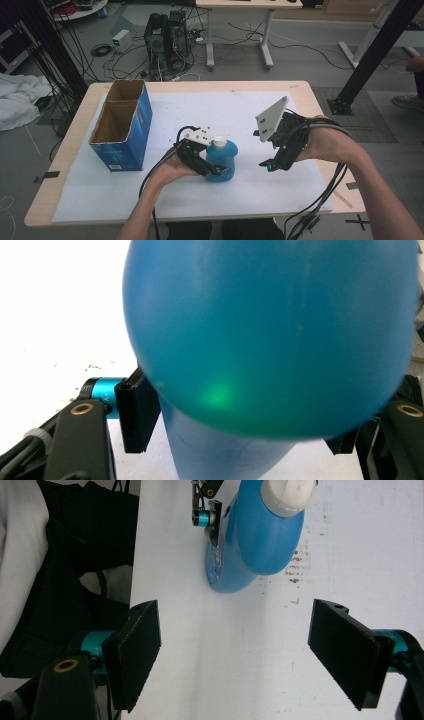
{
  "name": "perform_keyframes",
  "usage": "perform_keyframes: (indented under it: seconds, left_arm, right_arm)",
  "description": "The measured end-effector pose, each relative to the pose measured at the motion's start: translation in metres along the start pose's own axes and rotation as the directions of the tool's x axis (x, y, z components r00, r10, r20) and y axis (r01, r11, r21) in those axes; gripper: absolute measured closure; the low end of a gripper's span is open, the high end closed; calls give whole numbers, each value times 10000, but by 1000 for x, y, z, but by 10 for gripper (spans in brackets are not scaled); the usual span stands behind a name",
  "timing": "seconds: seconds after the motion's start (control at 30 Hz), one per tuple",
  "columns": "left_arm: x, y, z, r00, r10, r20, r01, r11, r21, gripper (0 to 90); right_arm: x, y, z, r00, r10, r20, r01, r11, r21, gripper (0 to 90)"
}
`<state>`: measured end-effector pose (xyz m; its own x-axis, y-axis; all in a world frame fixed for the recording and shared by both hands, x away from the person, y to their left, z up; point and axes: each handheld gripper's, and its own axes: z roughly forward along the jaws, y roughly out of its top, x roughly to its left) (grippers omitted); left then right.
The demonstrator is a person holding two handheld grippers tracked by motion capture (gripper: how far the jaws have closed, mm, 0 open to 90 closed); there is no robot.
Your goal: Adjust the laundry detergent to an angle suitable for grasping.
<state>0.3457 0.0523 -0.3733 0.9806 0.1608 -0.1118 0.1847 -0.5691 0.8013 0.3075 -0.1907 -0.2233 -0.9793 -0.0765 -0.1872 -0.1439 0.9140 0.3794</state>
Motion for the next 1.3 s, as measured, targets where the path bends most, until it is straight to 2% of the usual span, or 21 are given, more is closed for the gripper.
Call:
perform_keyframes:
  seconds: [0.07,0.17,0.2,0.33,0.43,0.47,0.53,0.6,0.63,0.67,0.7,0.9,0.93,0.97,1.03,1.07,1.17,1.2,1.23,1.27,1.3]
  left_arm:
    - [1,0,-2,9998,167,-77,-166,9997,152,301]
    - [-1,1,-3,9999,61,-88,-59,9999,161,300]
    - [1,1,-5,9993,338,-135,-332,9986,401,300]
    - [1,2,-8,9992,335,-227,-320,9974,640,264]
    - [-2,1,-9,9994,-5,-348,19,9992,399,264]
    - [0,2,-11,9990,251,-379,-224,9973,698,263]
    - [0,2,-12,9984,406,-389,-372,9958,835,263]
    - [0,2,-15,9980,438,-463,-384,9929,1124,263]
    - [-2,2,-15,9984,135,-551,-80,9950,996,262]
    - [-2,2,-17,9977,243,-636,-172,9938,1100,249]
    - [0,4,-21,9959,625,-652,-528,9885,1417,249]
    - [0,7,-31,9954,662,-691,-525,9817,1832,205]
    - [3,9,-36,9907,1249,-535,-1084,9640,2430,194]
    - [-2,7,-33,9951,508,-844,-347,9827,1818,193]
    - [-2,7,-34,9949,514,-873,-342,9816,1876,193]
    - [0,7,-39,9941,720,-809,-516,9717,2304,167]
    - [0,6,-42,9936,778,-823,-545,9655,2546,166]
    - [0,6,-45,9934,795,-825,-536,9590,2784,153]
    - [-1,4,-47,9928,745,-933,-408,9461,3213,141]
    - [-1,4,-49,9931,799,-860,-422,9267,3735,140]
    - [-1,4,-49,9931,799,-860,-422,9267,3735,141]
  right_arm:
    - [0,0,0,10000,4,-8,-4,10000,-10,204]
    - [1,0,0,10000,32,34,-31,10000,-48,204]
    - [1,0,1,9999,85,77,-84,9998,-161,203]
    - [1,0,2,9999,81,88,-79,9998,-183,203]
    - [1,0,2,9999,82,87,-81,9998,-191,203]
    - [0,1,0,10000,-17,-10,17,10000,24,204]
    - [0,1,0,10000,-11,-21,11,10000,24,204]
    - [1,0,2,10000,52,74,-51,9999,-135,204]
    - [0,1,1,10000,-39,-32,39,10000,63,204]
    - [1,1,1,10000,-36,-28,36,10000,59,204]
    - [1,1,1,10000,-32,-18,32,10000,49,204]
    - [2,1,3,9999,63,106,-62,9999,-105,204]
    - [2,1,3,10000,37,60,-36,10000,-36,204]
    - [2,1,4,9999,39,93,-38,10000,-68,203]
    - [2,1,4,9999,57,97,-57,10000,-73,204]
    - [2,1,4,9999,98,105,-98,9999,-72,204]
    - [3,2,4,9999,86,63,-85,9999,-71,204]
    - [3,2,5,10000,55,61,-54,10000,-66,203]
    - [3,2,5,10000,59,54,-59,10000,-65,204]
    - [2,2,4,10000,3,2,-3,10000,74,204]
    - [2,2,4,10000,39,33,-39,10000,49,204]
